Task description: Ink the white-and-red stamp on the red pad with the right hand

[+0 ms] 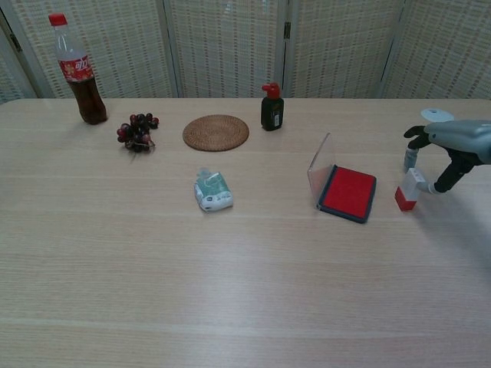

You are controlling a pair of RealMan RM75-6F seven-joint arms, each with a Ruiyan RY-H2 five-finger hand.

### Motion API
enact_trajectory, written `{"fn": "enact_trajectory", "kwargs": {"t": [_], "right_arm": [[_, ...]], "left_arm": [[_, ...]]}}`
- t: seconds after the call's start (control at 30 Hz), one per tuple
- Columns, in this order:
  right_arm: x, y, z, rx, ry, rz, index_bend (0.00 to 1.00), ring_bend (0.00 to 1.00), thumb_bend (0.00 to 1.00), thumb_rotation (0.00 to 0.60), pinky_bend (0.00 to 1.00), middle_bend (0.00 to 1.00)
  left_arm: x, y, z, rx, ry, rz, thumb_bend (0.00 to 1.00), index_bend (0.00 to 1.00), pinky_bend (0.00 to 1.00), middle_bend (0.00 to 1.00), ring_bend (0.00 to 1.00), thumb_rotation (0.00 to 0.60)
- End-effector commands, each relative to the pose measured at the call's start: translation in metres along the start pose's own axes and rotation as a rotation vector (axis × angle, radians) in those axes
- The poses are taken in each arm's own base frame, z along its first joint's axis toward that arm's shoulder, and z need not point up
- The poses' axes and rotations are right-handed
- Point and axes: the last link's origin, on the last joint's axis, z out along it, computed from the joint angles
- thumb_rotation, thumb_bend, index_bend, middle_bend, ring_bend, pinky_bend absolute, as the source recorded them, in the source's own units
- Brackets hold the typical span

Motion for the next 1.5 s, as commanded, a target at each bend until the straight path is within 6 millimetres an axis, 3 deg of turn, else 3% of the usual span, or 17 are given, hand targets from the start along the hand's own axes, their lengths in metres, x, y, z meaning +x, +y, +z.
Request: {"fn": "enact_trajectory", "kwargs": {"t": [0.03, 0.43, 1.1, 1.5], "right_arm": [[0.005, -0.003, -0.002, 0.007, 0.014, 0.005, 0.5, 0.0, 0.4, 0.6, 0.0, 0.04], [0.026, -0.028, -0.001, 0.046, 0.057, 0.025, 0.53, 0.0, 0.4, 0.6, 0.0, 0.04], [0.012, -0.063, 0.039, 0.074, 0.016, 0.019, 0.53, 0.0, 0.4, 0.6, 0.0, 0.04], [0.008, -0.063, 0.039, 0.076, 0.016, 0.01, 0.55, 0.0, 0.41, 0.6, 0.0, 0.04]], "left_arm": [[0.0, 0.0, 0.0, 0.0, 0.0, 0.001, 0.36, 0.0, 0.0, 0.0, 0.0, 0.6], [-0.001, 0.001, 0.001, -0.003, -0.004, -0.004, 0.36, 0.0, 0.0, 0.0, 0.0, 0.6], [0.006, -0.001, -0.005, -0.012, 0.012, -0.031, 0.36, 0.0, 0.0, 0.0, 0.0, 0.6], [0.007, -0.001, -0.006, -0.014, 0.021, -0.032, 0.36, 0.0, 0.0, 0.0, 0.0, 0.6]]}}
